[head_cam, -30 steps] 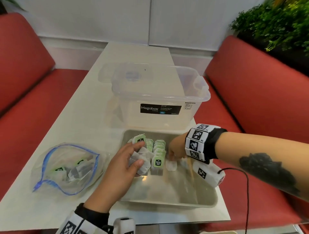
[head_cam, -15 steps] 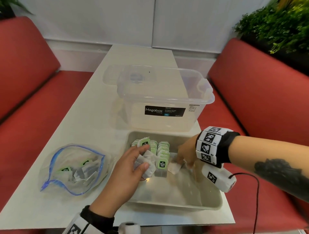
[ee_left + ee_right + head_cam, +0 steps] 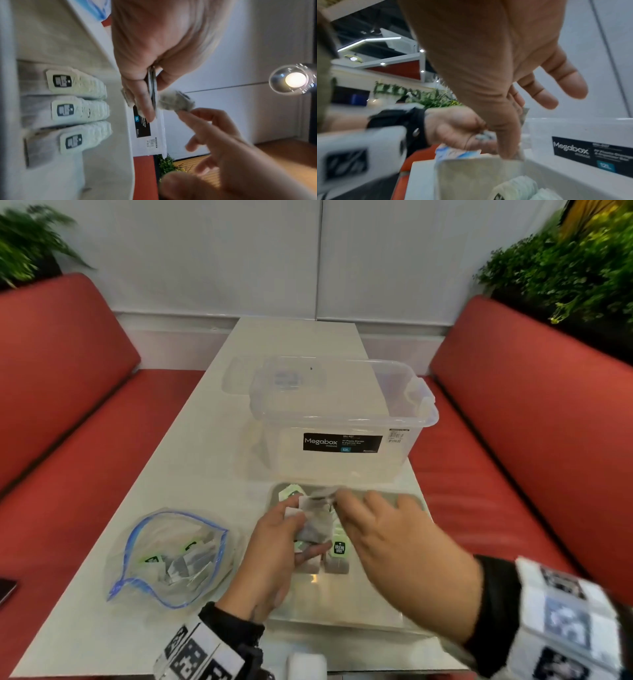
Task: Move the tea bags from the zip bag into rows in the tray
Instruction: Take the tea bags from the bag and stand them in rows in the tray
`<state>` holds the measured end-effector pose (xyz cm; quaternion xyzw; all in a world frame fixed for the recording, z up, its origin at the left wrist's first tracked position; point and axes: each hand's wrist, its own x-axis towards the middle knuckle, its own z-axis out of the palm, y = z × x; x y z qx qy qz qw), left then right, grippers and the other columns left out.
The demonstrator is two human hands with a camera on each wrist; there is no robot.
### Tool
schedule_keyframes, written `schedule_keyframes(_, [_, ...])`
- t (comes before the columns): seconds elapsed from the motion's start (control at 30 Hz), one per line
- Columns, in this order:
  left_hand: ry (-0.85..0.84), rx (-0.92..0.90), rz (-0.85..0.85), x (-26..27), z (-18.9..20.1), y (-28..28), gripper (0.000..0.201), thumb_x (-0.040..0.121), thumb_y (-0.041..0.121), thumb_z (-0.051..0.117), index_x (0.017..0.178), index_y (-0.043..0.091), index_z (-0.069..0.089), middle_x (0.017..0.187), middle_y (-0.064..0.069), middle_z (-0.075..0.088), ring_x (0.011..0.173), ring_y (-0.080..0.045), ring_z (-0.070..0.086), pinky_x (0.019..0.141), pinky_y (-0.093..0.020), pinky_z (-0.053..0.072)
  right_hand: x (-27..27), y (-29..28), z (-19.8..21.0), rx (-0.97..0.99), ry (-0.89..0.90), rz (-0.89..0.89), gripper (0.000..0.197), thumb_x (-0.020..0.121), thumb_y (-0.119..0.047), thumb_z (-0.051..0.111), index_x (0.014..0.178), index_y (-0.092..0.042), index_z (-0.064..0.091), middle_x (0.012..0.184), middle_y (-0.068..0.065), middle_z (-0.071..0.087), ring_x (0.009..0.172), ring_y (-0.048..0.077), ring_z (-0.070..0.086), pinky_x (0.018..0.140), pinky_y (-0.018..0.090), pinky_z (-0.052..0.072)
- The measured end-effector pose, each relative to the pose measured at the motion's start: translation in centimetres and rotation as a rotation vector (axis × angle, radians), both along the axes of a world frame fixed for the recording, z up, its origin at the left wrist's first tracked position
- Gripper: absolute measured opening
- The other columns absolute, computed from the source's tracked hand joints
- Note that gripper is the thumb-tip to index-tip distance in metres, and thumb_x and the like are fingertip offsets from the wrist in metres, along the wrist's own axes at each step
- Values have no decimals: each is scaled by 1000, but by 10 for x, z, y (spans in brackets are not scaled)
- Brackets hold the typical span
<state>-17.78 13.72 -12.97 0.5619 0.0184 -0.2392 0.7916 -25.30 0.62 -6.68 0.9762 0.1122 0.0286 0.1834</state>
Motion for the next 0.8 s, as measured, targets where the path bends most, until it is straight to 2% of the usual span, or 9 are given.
schedule_keyframes(0.13, [78,-142,54,0,9,2,31,97,16,42,92,3,69,90,-16,72,76,-20,69,56,-29,56,-14,12,-23,-25,-37,-12,47,72,-4,28,86,-7,73,117,16,43,68,28,48,51,34,21])
schedule_keyframes(0.23, [76,-127,7,-1,8,4,32,94,28,48,99,3,67,90,-14,72,77,-18,69,57,-26,56,-21,19,-28,-79,40,-48,43,67,-17,37,88,-5,73,121,17,39,71,31,50,51,37,30])
schedule_keyframes(0.37, [21,-35,7,-3,2,7,30,89,3,55,118,10,59,98,-12,69,75,-16,67,54,-23,53,-25,19,-15,-55,139,-31,30,66,-17,50,83,-13,73,116,11,44,68,27,52,51,34,24])
schedule_keyframes(0.43, [-22,18,13,-4,2,9,38,87,-2,56,120,18,57,101,-10,69,73,-14,68,53,-23,53,-20,19,5,118,198,-12,19,72,-27,66,88,-18,70,109,4,49,73,24,56,52,30,35])
schedule_keyframes(0.47, [-66,54,-5,-5,1,10,43,86,-3,58,120,23,56,103,-8,69,73,-14,68,54,-25,53,-13,15,17,185,270,-36,19,80,-33,63,95,-21,66,109,1,48,82,24,58,58,32,43])
schedule_keyframes(0.53, [-234,184,-63,-8,-2,11,50,82,-1,65,116,34,57,109,2,65,81,-15,69,63,-32,56,6,3,35,354,184,-49,18,92,-37,49,106,-29,58,110,-5,49,96,25,59,72,35,49])
schedule_keyframes(0.6, [-460,355,-154,-13,-1,10,50,74,12,70,112,43,57,111,16,60,96,-12,66,83,-38,55,30,-9,39,513,58,-64,24,93,-37,49,116,-34,53,116,-8,50,101,22,58,78,34,48])
schedule_keyframes(0.7, [-643,450,-289,-19,4,6,49,71,20,64,111,47,53,113,29,54,109,3,54,97,-27,45,62,-21,31,580,136,-86,35,90,-32,57,125,-31,53,120,-6,54,105,16,56,88,32,45])
schedule_keyframes(0.8, [-663,478,-330,-18,2,6,53,76,16,65,112,53,54,116,34,50,114,7,48,100,-24,40,76,-26,25,649,281,-106,16,86,-25,64,101,-22,68,93,-6,68,77,0,59,79,24,46])
